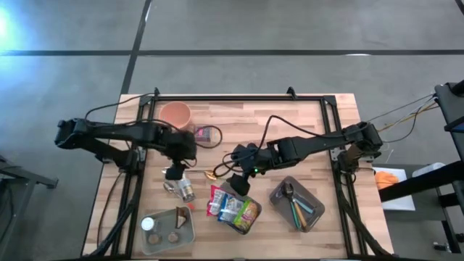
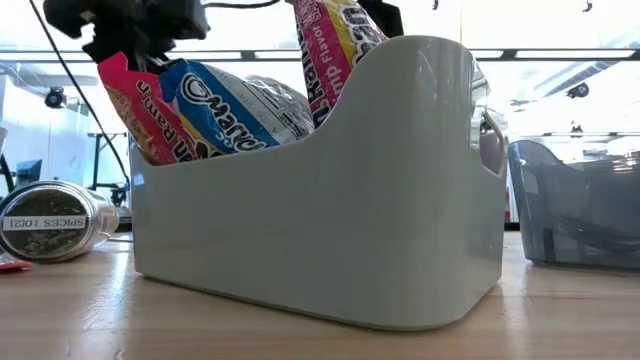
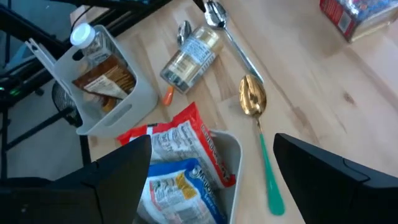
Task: Pick & Place Food Item
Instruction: Put the silver spoon into the black bin
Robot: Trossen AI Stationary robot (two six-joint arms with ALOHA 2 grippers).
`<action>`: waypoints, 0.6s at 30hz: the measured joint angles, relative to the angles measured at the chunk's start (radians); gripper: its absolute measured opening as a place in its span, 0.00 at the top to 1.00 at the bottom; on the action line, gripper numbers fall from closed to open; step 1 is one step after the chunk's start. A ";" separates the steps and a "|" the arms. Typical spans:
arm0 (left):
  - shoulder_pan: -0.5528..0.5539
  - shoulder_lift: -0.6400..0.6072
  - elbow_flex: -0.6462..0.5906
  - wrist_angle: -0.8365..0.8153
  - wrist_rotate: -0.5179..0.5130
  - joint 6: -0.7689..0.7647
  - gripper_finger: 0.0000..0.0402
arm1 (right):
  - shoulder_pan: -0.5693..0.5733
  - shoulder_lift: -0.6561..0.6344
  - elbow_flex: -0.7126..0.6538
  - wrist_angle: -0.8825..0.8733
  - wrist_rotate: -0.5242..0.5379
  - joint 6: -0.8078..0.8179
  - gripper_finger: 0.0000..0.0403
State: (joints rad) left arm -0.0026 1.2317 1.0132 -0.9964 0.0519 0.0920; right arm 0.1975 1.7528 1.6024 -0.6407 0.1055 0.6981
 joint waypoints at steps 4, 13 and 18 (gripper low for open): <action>0.000 0.060 -0.004 0.008 0.001 0.067 0.41 | 0.000 -0.013 0.000 -0.014 0.000 0.024 0.17; 0.003 0.208 -0.005 0.011 -0.002 0.015 0.41 | -0.006 -0.026 0.000 -0.019 0.023 0.052 0.17; 0.006 0.251 -0.040 0.028 -0.033 0.007 0.41 | -0.006 -0.027 0.000 -0.037 0.026 0.055 0.17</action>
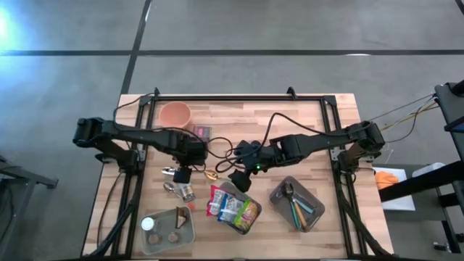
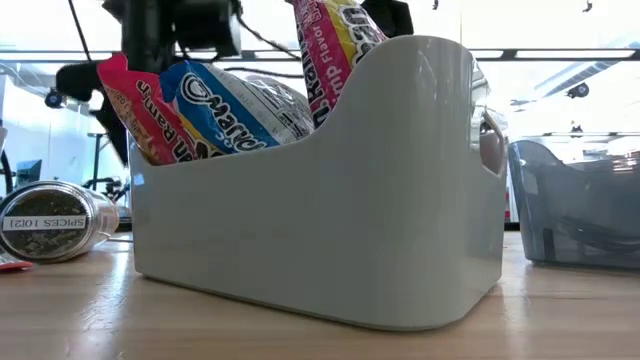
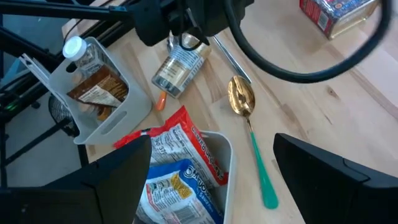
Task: Pick & Place Food Item
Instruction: Put the silver spoon into the black bin
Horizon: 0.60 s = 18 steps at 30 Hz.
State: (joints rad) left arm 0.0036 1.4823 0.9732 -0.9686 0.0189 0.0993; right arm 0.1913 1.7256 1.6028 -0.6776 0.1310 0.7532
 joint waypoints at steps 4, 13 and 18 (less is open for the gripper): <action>0.001 -0.010 -0.091 0.071 0.000 -0.026 0.41 | 0.001 0.000 0.000 -0.004 0.000 0.000 0.17; 0.001 -0.090 -0.212 0.200 0.012 -0.074 0.50 | 0.002 0.000 0.000 -0.028 0.000 -0.024 0.17; 0.000 -0.082 -0.235 0.175 0.038 -0.080 0.60 | 0.002 0.000 0.000 -0.029 0.000 -0.036 0.17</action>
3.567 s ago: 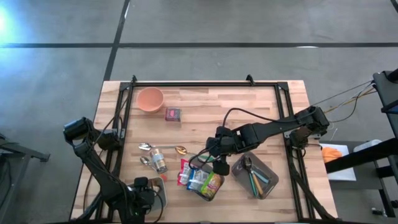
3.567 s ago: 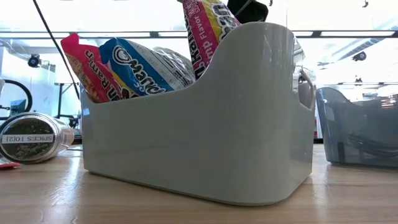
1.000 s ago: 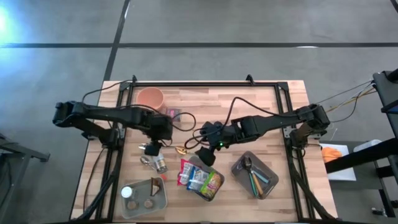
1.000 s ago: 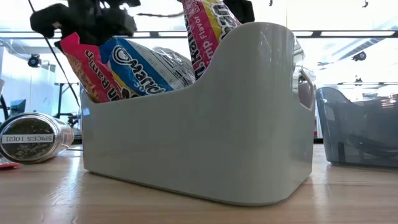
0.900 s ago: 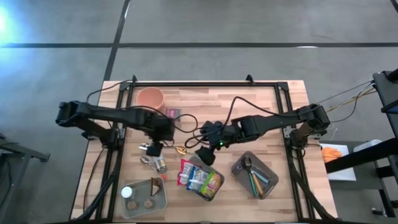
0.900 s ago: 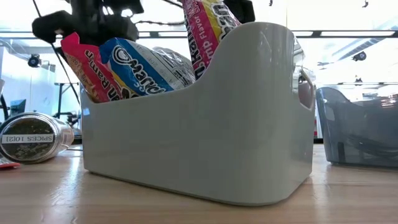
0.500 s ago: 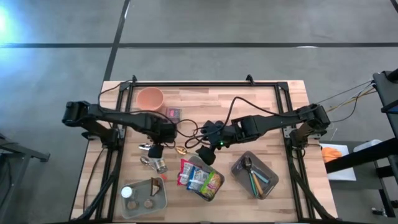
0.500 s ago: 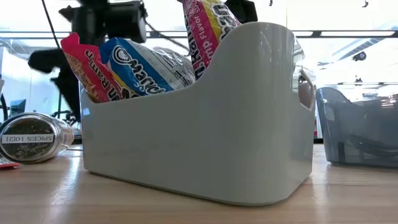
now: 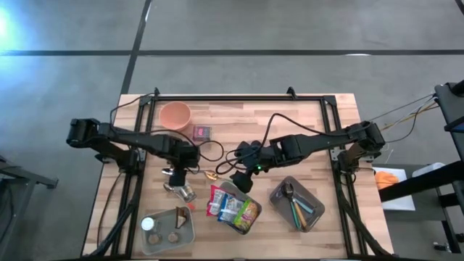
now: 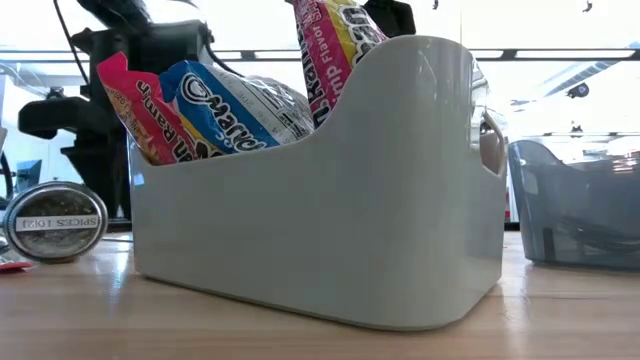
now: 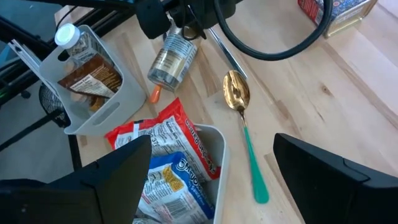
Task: Pick & Place Food Item
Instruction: Put the silver spoon into the black bin
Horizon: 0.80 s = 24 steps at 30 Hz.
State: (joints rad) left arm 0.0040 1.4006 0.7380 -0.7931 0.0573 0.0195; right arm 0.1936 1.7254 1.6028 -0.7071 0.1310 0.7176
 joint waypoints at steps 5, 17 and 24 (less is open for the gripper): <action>0.000 0.000 -0.006 0.000 0.011 -0.025 0.65 | 0.000 0.000 0.000 0.000 0.000 -0.006 0.17; 0.000 0.002 -0.030 0.028 0.006 0.006 0.65 | 0.000 0.000 0.000 0.000 -0.001 -0.012 0.17; 0.000 0.002 -0.072 0.053 -0.005 0.019 0.65 | 0.000 0.000 0.000 0.000 -0.001 -0.014 0.17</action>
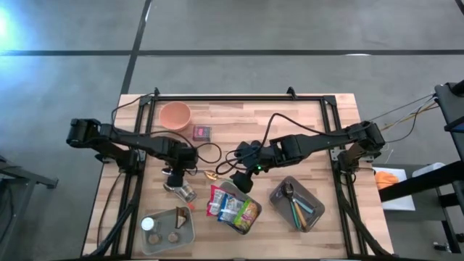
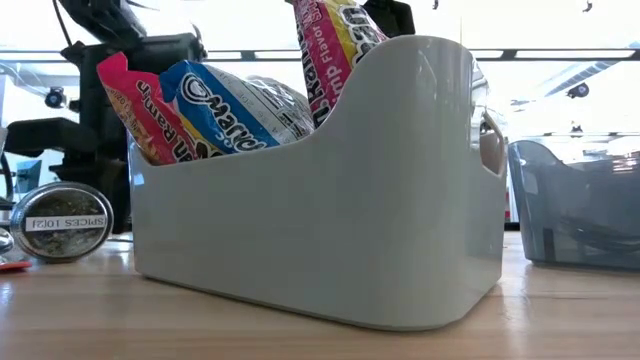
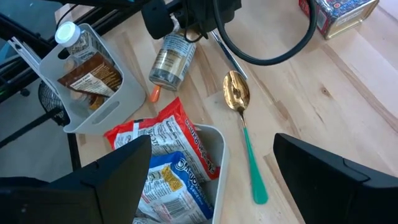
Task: Pick & Place Food Item
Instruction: Put the silver spoon into the black bin
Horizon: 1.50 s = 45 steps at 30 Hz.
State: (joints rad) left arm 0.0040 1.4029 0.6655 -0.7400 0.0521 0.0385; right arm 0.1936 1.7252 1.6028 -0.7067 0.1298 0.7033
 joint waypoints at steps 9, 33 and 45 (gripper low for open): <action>0.000 -0.001 -0.065 0.062 -0.025 0.006 0.65 | 0.000 0.000 0.000 0.000 -0.001 0.001 0.17; 0.000 0.003 -0.048 0.059 -0.038 -0.021 0.99 | 0.003 0.000 0.000 0.001 -0.002 0.000 0.17; 0.004 0.002 0.182 -0.108 0.120 -0.090 1.00 | 0.030 0.000 0.000 0.001 0.001 -0.238 0.17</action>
State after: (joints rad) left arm 0.0083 1.4052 0.8477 -0.8478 0.1722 -0.0513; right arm 0.2237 1.7252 1.6028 -0.7061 0.1307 0.4649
